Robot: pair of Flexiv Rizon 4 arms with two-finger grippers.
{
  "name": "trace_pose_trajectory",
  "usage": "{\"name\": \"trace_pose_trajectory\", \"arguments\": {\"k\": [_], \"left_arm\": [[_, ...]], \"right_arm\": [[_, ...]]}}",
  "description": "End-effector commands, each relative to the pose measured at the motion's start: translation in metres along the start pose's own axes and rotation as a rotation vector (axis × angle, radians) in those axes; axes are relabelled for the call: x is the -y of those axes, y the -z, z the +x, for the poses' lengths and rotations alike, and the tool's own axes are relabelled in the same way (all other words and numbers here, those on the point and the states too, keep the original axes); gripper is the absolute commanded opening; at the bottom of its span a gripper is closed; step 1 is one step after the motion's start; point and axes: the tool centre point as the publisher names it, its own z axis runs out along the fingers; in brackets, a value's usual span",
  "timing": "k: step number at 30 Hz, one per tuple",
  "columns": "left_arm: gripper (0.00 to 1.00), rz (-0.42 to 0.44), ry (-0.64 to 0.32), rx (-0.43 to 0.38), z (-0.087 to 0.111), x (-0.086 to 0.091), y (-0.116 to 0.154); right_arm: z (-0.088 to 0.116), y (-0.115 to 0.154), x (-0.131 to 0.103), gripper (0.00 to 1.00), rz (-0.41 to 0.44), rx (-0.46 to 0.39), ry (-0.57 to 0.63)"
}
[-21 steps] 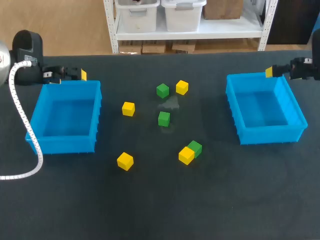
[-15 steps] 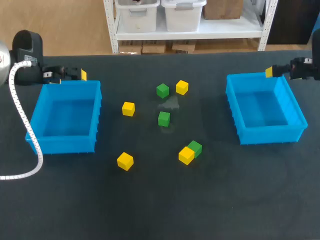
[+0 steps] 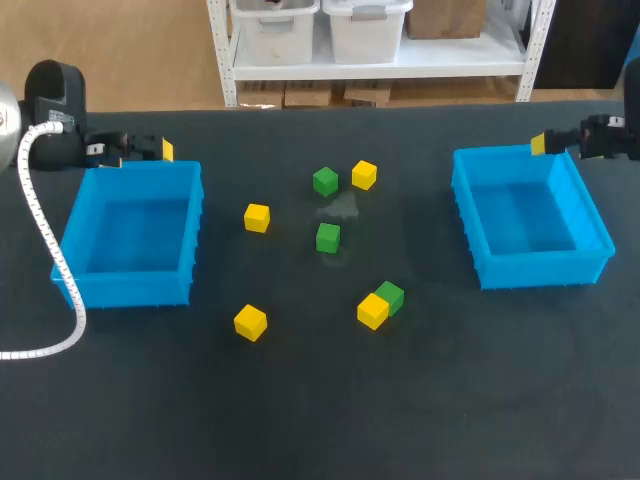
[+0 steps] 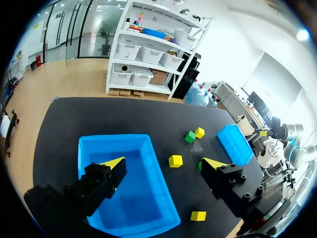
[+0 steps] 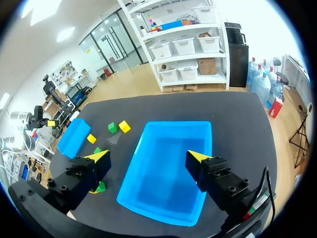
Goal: Put the green cubes in the right bin and the yellow cubes in the left bin.
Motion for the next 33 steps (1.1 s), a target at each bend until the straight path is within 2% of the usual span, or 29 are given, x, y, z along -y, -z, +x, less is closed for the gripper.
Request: {"name": "trace_pose_trajectory", "arguments": {"k": [1, 13, 18, 23, 29, 33], "left_arm": [[1.00, 0.011, -0.002, 0.007, 0.002, -0.002, 0.000], [1.00, 0.011, -0.002, 0.007, 0.002, -0.002, 0.000], [1.00, 0.011, -0.002, 0.007, 0.002, -0.002, 0.000], [1.00, 0.011, -0.002, 0.007, 0.002, -0.002, 0.000], [1.00, 0.011, -0.002, 0.007, 0.002, -0.002, 0.000], [1.00, 0.011, -0.002, 0.007, 0.002, -0.002, 0.000]], "right_arm": [[0.000, 0.000, 0.000, 1.00, 0.002, 0.001, 0.001], [0.000, 0.000, 0.000, 1.00, 0.002, 0.001, 0.001], [-0.018, -0.016, -0.026, 1.00, 0.051, -0.052, 0.106], [-0.028, -0.037, -0.057, 1.00, 0.098, -0.121, 0.218], [-0.033, -0.065, -0.090, 1.00, 0.115, -0.195, 0.341], [-0.029, -0.082, -0.113, 1.00, 0.090, -0.250, 0.433]]}}
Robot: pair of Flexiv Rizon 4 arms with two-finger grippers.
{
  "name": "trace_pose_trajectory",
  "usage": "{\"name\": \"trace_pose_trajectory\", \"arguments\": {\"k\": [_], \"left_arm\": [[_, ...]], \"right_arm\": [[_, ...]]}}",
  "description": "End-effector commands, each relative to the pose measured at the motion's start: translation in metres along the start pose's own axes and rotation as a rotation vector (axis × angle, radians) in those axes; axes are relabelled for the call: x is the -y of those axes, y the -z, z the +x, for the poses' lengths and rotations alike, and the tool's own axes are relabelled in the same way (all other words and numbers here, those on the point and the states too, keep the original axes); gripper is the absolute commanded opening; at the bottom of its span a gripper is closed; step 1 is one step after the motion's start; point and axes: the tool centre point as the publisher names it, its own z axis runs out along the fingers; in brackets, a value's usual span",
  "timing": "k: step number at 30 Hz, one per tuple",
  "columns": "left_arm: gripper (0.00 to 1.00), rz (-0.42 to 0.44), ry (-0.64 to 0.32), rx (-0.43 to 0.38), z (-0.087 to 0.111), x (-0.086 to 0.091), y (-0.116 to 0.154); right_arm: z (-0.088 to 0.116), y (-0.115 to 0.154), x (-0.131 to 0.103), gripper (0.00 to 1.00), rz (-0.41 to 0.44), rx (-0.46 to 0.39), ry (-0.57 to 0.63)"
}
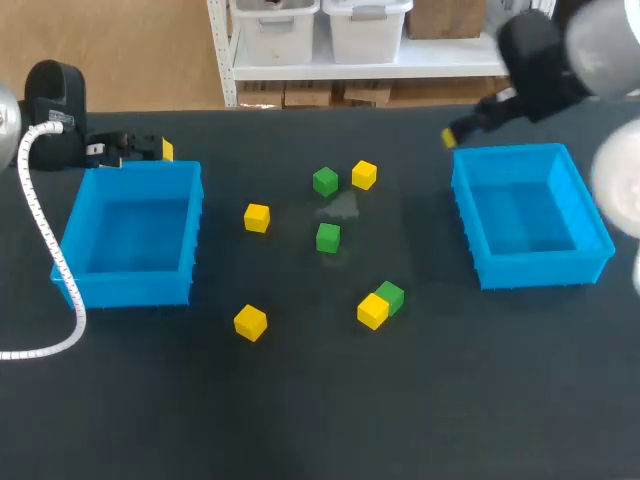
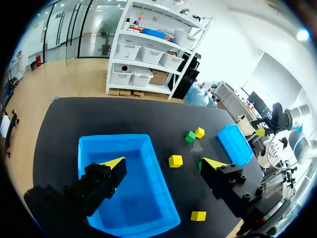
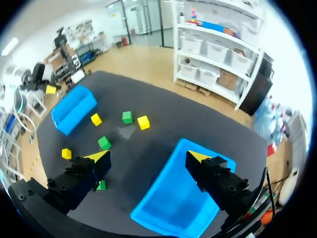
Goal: Put the green cubes in the right bin and the yellow cubes in the left bin.
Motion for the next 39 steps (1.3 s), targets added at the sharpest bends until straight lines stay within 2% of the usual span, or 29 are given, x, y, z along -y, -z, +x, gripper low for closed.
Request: {"name": "trace_pose_trajectory", "arguments": {"k": [1, 6, 10, 19, 26, 32, 39], "left_arm": [[1.00, 0.011, -0.002, 0.007, 0.002, -0.002, 0.000], [1.00, 0.011, -0.002, 0.007, 0.002, -0.002, 0.000], [1.00, 0.011, -0.002, 0.007, 0.002, -0.002, 0.000], [1.00, 0.011, -0.002, 0.007, 0.002, -0.002, 0.000], [1.00, 0.011, -0.002, 0.007, 0.002, -0.002, 0.000], [1.00, 0.011, -0.002, 0.007, 0.002, -0.002, 0.000], [1.00, 0.011, -0.002, 0.007, 0.002, -0.002, 0.000]], "right_arm": [[-0.013, -0.024, -0.023, 1.00, 0.025, -0.065, 0.063], [-0.014, -0.043, -0.055, 1.00, 0.012, -0.130, 0.205], [-0.005, -0.062, -0.077, 1.00, -0.011, -0.198, 0.294], [0.016, -0.118, -0.115, 1.00, -0.070, -0.324, 0.400], [0.024, -0.165, -0.129, 1.00, -0.090, -0.403, 0.411], [0.027, -0.182, -0.145, 1.00, -0.084, -0.420, 0.464], [0.036, -0.199, -0.145, 1.00, -0.058, -0.452, 0.489]]}}
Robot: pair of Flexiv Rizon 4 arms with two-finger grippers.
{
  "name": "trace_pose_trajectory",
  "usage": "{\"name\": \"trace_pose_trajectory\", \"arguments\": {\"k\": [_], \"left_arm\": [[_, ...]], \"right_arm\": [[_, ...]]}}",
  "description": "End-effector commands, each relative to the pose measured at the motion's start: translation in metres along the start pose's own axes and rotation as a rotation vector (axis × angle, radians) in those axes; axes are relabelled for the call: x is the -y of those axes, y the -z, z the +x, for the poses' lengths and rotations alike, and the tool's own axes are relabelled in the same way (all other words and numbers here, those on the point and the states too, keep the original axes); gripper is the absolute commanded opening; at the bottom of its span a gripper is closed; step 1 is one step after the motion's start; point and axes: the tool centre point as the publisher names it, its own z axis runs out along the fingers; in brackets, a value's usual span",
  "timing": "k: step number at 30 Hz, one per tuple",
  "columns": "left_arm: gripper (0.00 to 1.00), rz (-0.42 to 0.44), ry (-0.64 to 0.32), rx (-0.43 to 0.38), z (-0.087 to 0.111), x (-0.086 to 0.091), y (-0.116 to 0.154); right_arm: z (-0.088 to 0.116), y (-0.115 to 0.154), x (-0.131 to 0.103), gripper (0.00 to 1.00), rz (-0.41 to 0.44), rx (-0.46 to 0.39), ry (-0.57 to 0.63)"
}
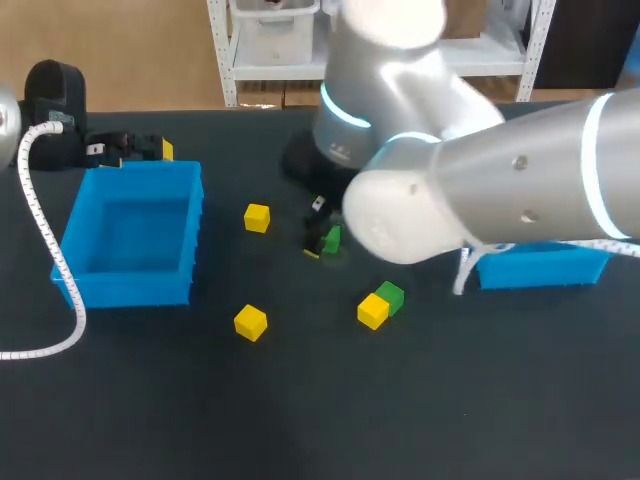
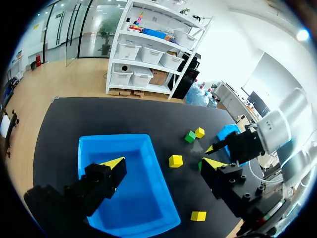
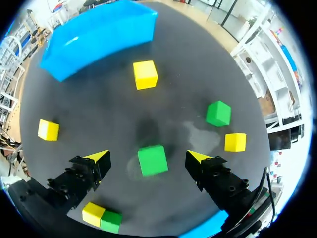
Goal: Put the green cubes in the right bin and the yellow cubes in the left bin.
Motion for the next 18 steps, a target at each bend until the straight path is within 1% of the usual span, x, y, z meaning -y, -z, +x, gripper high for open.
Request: {"name": "trace_pose_trajectory", "arguments": {"k": [1, 5, 8, 9, 10, 11, 12, 13, 18], "left_arm": [[1.00, 0.011, -0.002, 0.007, 0.002, -0.002, 0.000], [1.00, 0.011, -0.002, 0.007, 0.002, -0.002, 0.000], [1.00, 0.011, -0.002, 0.007, 0.002, -0.002, 0.000], [1.00, 0.011, -0.002, 0.007, 0.002, -0.002, 0.000], [1.00, 0.011, -0.002, 0.007, 0.002, -0.002, 0.000], [1.00, 0.011, -0.002, 0.007, 0.002, -0.002, 0.000], [1.00, 0.011, -0.002, 0.007, 0.002, -0.002, 0.000], [1.00, 0.011, -0.002, 0.007, 0.002, -0.002, 0.000], [1.00, 0.011, -0.002, 0.007, 0.002, -0.002, 0.000]], "right_arm": [[-0.004, -0.012, -0.001, 1.00, 0.010, -0.038, 0.005], [0.002, -0.021, -0.002, 1.00, 0.022, -0.061, 0.020], [0.007, -0.026, 0.000, 1.00, 0.047, -0.081, 0.016], [0.008, -0.027, 0.001, 0.98, 0.054, -0.089, 0.006], [0.010, -0.028, 0.002, 0.47, 0.065, -0.097, -0.001], [0.010, -0.028, 0.003, 0.27, 0.072, -0.096, -0.005], [0.011, -0.027, 0.004, 0.05, 0.086, -0.100, -0.015], [0.011, -0.027, 0.005, 0.00, 0.091, -0.100, -0.017], [0.011, -0.018, 0.012, 0.00, 0.112, -0.094, -0.035]]}}
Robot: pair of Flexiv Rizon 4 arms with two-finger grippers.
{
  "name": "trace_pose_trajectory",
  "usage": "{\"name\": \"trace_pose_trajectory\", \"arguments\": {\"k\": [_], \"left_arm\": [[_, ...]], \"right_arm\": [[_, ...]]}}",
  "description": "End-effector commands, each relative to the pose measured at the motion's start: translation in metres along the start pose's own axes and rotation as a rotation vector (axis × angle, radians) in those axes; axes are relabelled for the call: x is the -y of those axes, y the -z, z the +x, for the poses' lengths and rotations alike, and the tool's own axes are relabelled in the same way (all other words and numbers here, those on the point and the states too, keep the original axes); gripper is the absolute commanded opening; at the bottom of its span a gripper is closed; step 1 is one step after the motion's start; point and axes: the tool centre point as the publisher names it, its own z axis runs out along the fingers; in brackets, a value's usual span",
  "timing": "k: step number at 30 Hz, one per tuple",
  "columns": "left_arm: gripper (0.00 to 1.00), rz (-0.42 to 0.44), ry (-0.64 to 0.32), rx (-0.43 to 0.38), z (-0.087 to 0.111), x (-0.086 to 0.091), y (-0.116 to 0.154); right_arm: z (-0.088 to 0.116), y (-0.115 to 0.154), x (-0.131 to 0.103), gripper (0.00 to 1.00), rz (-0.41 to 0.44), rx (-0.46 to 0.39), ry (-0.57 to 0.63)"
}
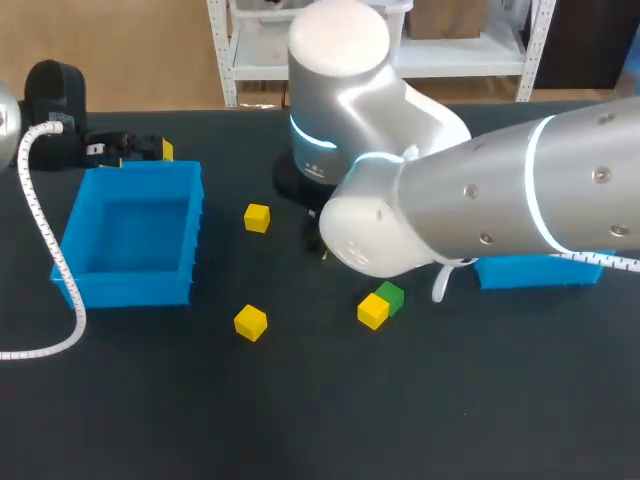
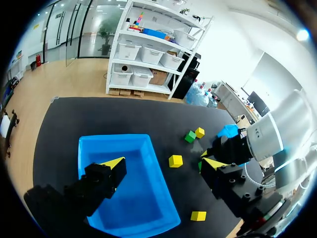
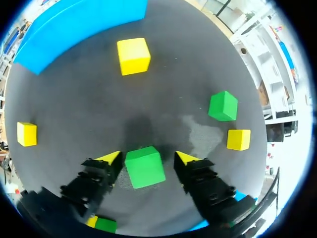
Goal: Put the green cubes in the right bin and the yellow cubes in the left bin.
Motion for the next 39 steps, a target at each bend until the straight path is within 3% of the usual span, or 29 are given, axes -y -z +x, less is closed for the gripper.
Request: {"name": "trace_pose_trajectory", "arguments": {"k": [1, 7, 14, 19, 24, 30, 39], "left_arm": [[1.00, 0.011, -0.002, 0.007, 0.002, -0.002, 0.000], [1.00, 0.011, -0.002, 0.007, 0.002, -0.002, 0.000], [1.00, 0.011, -0.002, 0.007, 0.002, -0.002, 0.000], [1.00, 0.011, -0.002, 0.007, 0.002, -0.002, 0.000], [1.00, 0.011, -0.002, 0.007, 0.002, -0.002, 0.000], [1.00, 0.011, -0.002, 0.007, 0.002, -0.002, 0.000], [1.00, 0.011, -0.002, 0.007, 0.002, -0.002, 0.000]], "right_arm": [[0.006, 0.007, 0.004, 0.00, 0.018, 0.011, -0.009], [0.014, 0.022, 0.020, 0.00, 0.048, 0.018, -0.049], [0.034, 0.072, 0.059, 0.00, 0.112, 0.083, -0.168], [0.058, 0.106, 0.093, 0.00, 0.173, 0.119, -0.290], [0.097, 0.124, 0.123, 0.00, 0.210, 0.142, -0.440], [0.147, 0.121, 0.144, 0.00, 0.213, 0.123, -0.602], [0.203, 0.083, 0.148, 0.00, 0.161, 0.029, -0.758]]}}
